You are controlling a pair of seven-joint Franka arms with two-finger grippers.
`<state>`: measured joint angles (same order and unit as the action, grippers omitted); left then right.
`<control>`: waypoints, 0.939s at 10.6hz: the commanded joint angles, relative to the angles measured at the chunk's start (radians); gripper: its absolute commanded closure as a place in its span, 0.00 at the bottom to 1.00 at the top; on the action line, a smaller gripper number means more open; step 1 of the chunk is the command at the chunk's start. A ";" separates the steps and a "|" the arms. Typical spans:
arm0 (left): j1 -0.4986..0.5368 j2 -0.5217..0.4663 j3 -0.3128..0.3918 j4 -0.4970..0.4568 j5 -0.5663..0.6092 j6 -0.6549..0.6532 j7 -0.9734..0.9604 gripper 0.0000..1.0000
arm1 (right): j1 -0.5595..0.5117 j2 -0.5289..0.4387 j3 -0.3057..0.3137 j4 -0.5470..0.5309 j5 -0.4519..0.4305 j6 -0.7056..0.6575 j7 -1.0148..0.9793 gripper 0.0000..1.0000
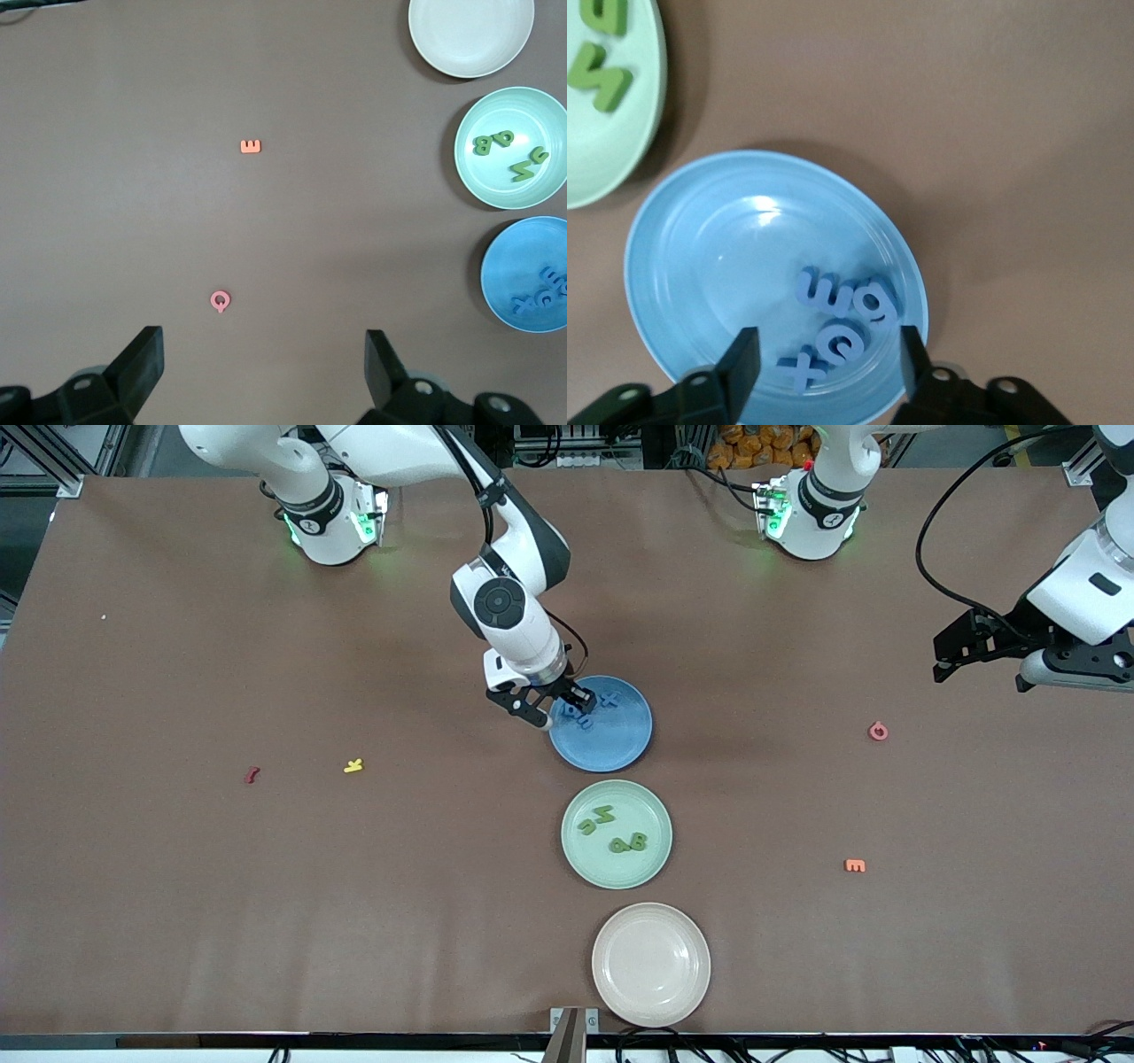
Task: Sort letters by color into matching plates
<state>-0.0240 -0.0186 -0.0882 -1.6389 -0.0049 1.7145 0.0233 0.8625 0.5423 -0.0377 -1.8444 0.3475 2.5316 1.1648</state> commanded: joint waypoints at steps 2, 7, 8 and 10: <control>0.004 0.005 -0.004 0.022 -0.027 -0.045 -0.031 0.00 | -0.013 -0.028 -0.053 0.108 -0.019 -0.170 0.026 0.00; 0.002 0.005 -0.004 0.021 -0.030 -0.061 -0.071 0.00 | -0.120 -0.226 -0.064 0.165 -0.088 -0.368 -0.013 0.00; 0.001 0.005 -0.004 0.021 -0.030 -0.061 -0.071 0.00 | -0.150 -0.269 -0.061 0.169 -0.106 -0.422 -0.043 0.00; 0.001 0.006 -0.004 0.021 -0.030 -0.061 -0.071 0.00 | -0.265 -0.375 -0.016 0.172 -0.108 -0.544 -0.140 0.00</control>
<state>-0.0257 -0.0184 -0.0895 -1.6365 -0.0110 1.6738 -0.0375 0.7123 0.2885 -0.1119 -1.6530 0.2574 2.1055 1.1159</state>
